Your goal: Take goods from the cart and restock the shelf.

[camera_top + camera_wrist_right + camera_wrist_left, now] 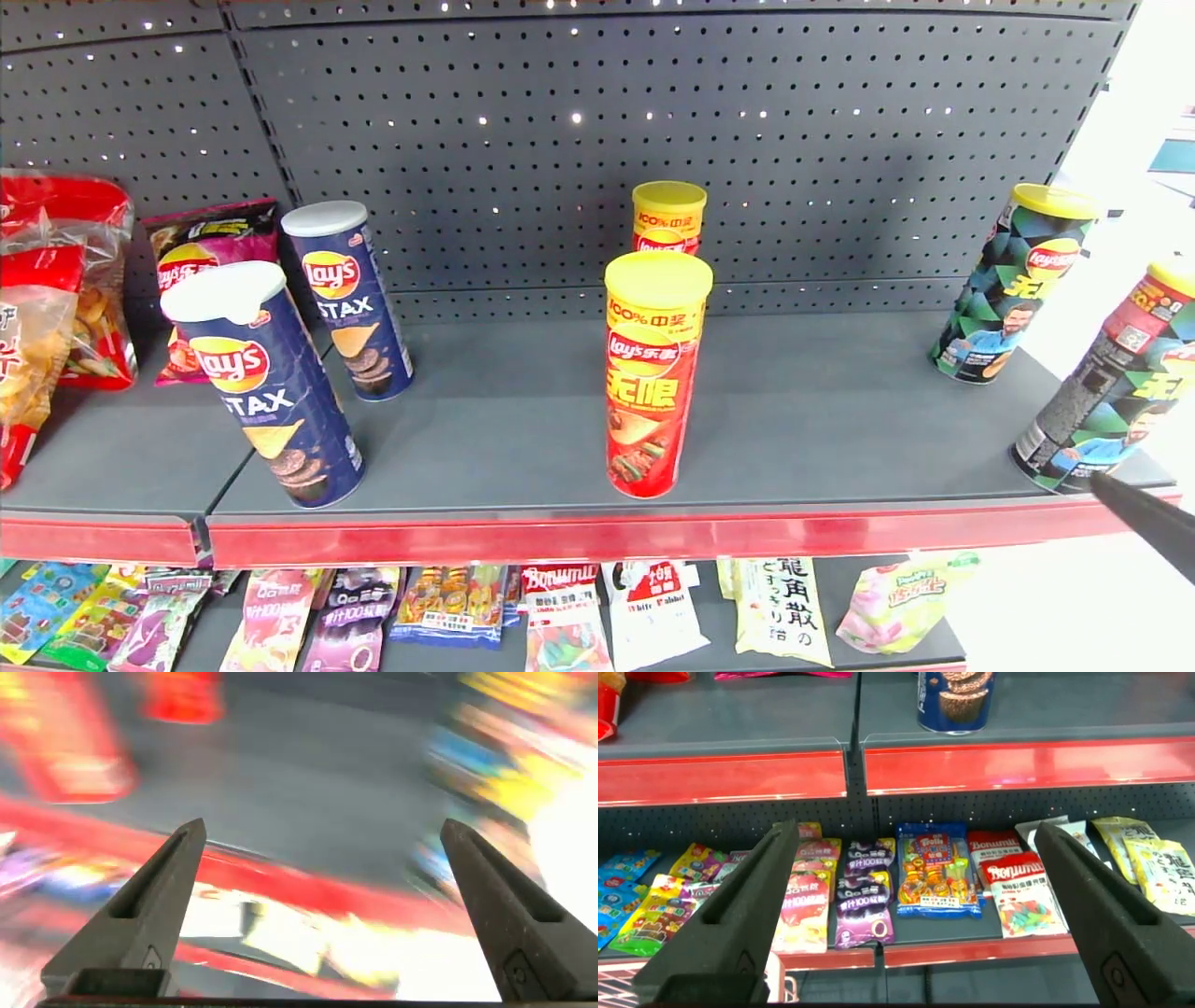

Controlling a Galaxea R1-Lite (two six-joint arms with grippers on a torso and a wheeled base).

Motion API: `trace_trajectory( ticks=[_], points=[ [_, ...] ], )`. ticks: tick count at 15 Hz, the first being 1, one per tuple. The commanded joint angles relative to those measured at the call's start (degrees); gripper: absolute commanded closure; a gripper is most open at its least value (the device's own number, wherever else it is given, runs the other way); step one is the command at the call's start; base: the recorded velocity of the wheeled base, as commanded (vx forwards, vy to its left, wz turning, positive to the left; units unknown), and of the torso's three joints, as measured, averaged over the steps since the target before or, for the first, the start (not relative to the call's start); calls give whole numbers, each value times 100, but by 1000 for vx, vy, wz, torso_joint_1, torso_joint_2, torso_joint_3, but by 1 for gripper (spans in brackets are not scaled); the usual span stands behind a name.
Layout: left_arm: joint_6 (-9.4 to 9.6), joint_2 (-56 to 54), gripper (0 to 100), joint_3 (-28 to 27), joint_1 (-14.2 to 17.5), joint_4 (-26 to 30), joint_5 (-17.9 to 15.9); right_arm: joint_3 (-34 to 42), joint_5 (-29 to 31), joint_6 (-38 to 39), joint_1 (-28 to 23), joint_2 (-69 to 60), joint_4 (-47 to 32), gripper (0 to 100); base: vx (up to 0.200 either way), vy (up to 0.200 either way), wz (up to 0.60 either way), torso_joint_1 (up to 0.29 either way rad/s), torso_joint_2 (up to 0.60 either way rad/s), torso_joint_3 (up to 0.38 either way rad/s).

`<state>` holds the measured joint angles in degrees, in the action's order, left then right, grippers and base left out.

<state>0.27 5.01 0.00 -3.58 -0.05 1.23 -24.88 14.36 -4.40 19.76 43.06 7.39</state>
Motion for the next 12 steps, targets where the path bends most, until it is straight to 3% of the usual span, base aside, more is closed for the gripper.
trace_trajectory(
  ticks=[1, 3, 4, 5, 7, 8, 9, 11, 12],
  points=[
    [0, 9, 0, 0, -2, -4, 0, 212, 313, 89, -1818, -1291, -976, 0, 0, 0, 0, 0, 0, 0],
    [-9, 0, 0, 0, -2, 5, 0, 502, 313, 27, -2635, -1950, -1670, 0, 0, 0, 0, 0, 0, 0],
    [-9, 0, 0, 0, 7, 5, 0, 616, 313, -26, -2714, -2152, -1829, 0, 0, 0, 0, 0, 0, 0],
    [-9, 9, 0, 0, -2, 5, 0, 1082, 208, -219, -2688, -2838, -2101, 0, 0, 0, 0, 0, 0, 0],
    [-27, 9, 0, 0, 7, 5, 0, 1565, -1084, -342, -2011, -4165, -2180, 0, 0, 0, 0, 0, 0, 0],
    [-44, 0, 0, 0, 7, 5, 0, 1636, -1524, -395, -1976, -4306, -2189, 0, 0, 0, 0, 0, 0, 0],
    [-44, 0, 0, 0, 7, 5, 0, 1636, -1489, -369, -1976, -4306, -2189, 0, 0, 0, 0, 0, 0, 0],
    [-44, 0, 0, 0, 7, 5, 0, 1882, -1208, 62, -1985, -4306, -1811, 0, 0, 0, 0, 0, 0, 0],
    [-36, -9, 0, 0, 7, -4, 0, 2488, -1199, 405, -1976, -4306, -466, 0, 0, 0, 0, 0, 0, 0]
  ],
)
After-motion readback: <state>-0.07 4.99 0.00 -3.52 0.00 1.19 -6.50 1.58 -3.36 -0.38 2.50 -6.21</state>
